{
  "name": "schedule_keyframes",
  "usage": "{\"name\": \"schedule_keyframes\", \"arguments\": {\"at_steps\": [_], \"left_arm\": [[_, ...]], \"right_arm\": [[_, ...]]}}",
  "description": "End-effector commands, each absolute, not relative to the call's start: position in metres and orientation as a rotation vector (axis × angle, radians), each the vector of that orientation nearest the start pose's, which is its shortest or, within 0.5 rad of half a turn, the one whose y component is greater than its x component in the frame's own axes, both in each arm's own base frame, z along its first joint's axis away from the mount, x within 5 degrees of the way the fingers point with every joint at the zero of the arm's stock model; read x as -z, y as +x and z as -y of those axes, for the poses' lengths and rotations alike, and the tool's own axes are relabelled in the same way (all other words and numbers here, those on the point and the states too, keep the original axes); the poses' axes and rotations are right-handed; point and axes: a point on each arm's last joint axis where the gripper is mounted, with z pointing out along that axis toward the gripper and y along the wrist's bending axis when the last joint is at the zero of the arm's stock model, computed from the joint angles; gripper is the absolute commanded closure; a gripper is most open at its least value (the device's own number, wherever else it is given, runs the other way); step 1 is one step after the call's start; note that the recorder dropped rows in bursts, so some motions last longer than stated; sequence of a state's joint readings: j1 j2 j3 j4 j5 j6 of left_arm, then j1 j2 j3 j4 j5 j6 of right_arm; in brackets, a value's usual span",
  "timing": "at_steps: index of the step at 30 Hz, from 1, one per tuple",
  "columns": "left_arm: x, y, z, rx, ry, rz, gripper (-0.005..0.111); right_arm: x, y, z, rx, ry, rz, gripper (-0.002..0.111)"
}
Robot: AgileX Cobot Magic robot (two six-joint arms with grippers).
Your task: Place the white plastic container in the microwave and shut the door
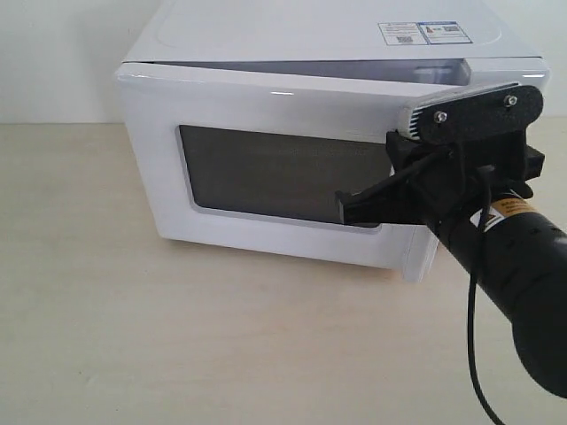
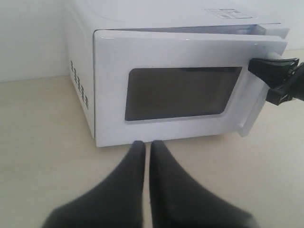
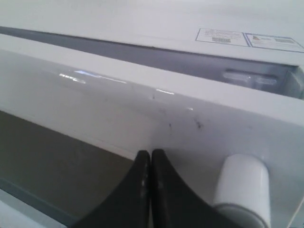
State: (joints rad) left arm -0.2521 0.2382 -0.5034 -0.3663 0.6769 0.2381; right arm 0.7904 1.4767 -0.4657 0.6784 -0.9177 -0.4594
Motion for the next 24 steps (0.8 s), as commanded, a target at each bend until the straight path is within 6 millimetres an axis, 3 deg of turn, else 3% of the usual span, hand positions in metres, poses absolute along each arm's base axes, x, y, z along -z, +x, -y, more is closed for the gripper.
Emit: {"name": "schedule_keyframes", "arguments": {"at_steps": [1,7,18,24], "left_arm": [[-0.308,0.033,0.028,0.415,0.327,-1.812,0.102],[-0.306,0.029,0.027,0.399,0.33,-1.819,0.102],[-0.305,0.03,0.024,0.347,0.343,-1.823,0.102],[-0.306,0.03,0.024,0.345,0.343,-1.821,0.102]], "right_arm": [[-0.213,0.222,-0.154,-0.128,-0.224,-1.627,0.109],[-0.216,0.236,-0.164,-0.134,-0.209,-1.628,0.109],[-0.213,0.255,-0.144,-0.117,-0.132,-1.67,0.109],[-0.214,0.256,-0.143,-0.117,-0.128,-1.662,0.109]]}}
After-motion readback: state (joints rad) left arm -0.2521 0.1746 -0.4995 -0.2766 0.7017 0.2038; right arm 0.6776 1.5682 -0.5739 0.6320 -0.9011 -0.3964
